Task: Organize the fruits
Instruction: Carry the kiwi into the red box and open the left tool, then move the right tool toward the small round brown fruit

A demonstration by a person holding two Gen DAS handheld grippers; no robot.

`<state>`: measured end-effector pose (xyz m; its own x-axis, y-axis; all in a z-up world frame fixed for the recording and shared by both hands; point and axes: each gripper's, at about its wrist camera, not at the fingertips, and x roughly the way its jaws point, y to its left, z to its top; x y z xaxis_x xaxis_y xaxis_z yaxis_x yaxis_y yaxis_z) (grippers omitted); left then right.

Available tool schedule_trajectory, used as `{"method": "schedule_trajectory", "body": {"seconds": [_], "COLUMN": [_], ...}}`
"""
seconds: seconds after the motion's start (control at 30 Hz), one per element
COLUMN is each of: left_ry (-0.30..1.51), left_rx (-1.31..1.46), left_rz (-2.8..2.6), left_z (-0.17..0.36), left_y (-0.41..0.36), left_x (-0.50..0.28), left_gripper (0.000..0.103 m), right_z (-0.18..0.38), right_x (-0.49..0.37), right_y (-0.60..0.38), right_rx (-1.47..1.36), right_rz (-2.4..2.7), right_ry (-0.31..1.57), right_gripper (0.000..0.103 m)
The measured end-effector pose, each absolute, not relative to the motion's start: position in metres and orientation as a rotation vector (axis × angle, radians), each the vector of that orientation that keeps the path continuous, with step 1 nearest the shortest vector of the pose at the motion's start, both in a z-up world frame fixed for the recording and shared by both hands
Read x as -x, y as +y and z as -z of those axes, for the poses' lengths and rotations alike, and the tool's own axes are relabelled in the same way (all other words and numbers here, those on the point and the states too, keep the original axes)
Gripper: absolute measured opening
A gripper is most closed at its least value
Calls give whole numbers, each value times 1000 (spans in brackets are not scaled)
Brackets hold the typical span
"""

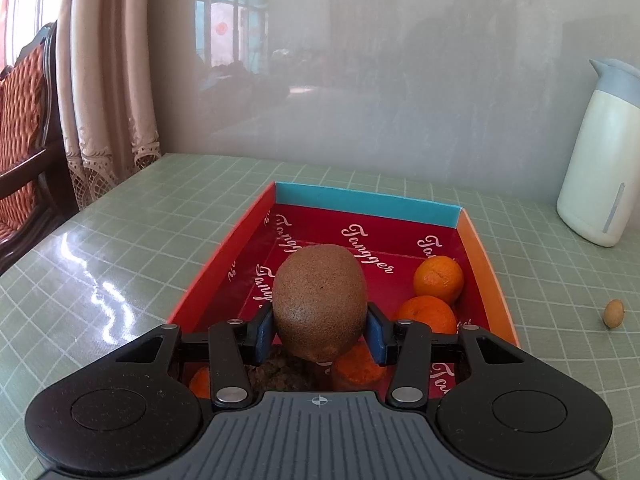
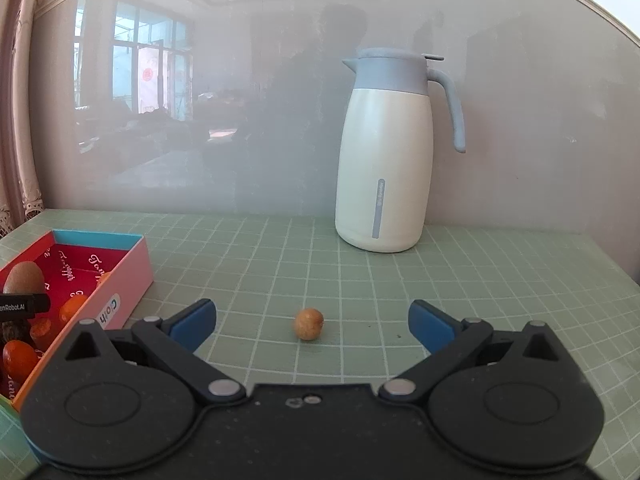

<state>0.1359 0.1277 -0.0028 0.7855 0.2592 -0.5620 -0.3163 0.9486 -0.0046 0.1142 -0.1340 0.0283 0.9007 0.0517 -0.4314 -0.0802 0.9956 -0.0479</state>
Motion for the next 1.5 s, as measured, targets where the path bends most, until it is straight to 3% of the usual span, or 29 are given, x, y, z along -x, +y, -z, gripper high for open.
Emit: {"method": "schedule_trajectory", "body": {"seconds": [0.3, 0.33, 0.37, 0.43, 0.8, 1.23, 1.5], "left_ry": [590, 575, 556, 518, 433, 338, 287], "left_rx": [102, 96, 86, 68, 63, 92, 103], "left_rz": [-340, -346, -359, -380, -389, -536, -605], "left_z": [0, -2, -5, -11, -35, -38, -37], "left_y": [126, 125, 123, 121, 128, 165, 187], "left_x": [-134, -133, -130, -124, -76, -22, -9], "left_gripper": [49, 57, 74, 88, 89, 97, 100], "right_z": [-29, -29, -29, -29, -25, -12, 0], "right_x": [-111, -111, -110, -110, -114, -134, -158], "right_y": [-138, -138, -139, -141, -147, -141, -132], "right_rx": [71, 69, 70, 66, 47, 15, 5], "right_rz": [-66, -66, -67, -67, -76, -98, -108], "right_ry": [442, 441, 440, 441, 460, 507, 565], "right_gripper": [103, 103, 103, 103, 103, 103, 92]}}
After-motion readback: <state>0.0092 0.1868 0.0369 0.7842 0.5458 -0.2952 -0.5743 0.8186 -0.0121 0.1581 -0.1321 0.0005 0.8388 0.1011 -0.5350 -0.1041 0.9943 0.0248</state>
